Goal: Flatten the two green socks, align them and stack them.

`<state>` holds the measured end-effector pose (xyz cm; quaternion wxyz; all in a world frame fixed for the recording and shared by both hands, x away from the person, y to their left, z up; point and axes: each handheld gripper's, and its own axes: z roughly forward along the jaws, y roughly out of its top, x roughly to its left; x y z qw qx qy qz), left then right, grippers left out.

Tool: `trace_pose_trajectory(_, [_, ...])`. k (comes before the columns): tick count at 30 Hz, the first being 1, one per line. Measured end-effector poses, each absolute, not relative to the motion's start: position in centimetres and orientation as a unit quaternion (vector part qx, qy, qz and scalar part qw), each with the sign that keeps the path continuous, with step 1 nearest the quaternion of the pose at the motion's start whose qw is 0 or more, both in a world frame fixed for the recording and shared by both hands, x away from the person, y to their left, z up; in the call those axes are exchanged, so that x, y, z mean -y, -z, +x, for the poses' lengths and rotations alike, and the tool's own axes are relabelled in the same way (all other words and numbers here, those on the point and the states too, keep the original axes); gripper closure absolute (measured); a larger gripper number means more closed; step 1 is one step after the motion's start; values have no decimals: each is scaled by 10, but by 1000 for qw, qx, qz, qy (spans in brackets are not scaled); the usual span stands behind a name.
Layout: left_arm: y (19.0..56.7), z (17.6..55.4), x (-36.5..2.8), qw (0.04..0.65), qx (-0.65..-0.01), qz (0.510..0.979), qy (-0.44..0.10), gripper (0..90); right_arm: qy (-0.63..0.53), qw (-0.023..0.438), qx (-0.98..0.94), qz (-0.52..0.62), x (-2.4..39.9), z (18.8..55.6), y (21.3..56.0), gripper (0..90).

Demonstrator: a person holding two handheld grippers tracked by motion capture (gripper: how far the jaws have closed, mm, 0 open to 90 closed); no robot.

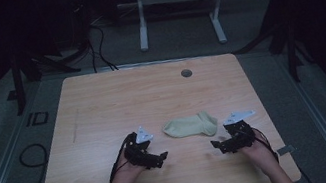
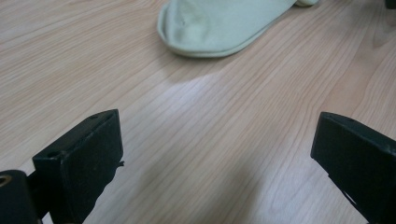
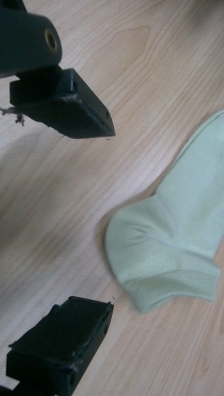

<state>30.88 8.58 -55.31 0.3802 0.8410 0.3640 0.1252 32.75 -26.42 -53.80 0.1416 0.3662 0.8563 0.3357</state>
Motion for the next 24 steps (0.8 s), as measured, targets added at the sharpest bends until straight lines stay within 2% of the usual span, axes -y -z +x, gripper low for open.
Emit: trace_pose_trajectory(24, [563, 274, -143, 384, -407, 816, -147, 21, -357, 167, -833, 388, 302, 288, 557, 121])
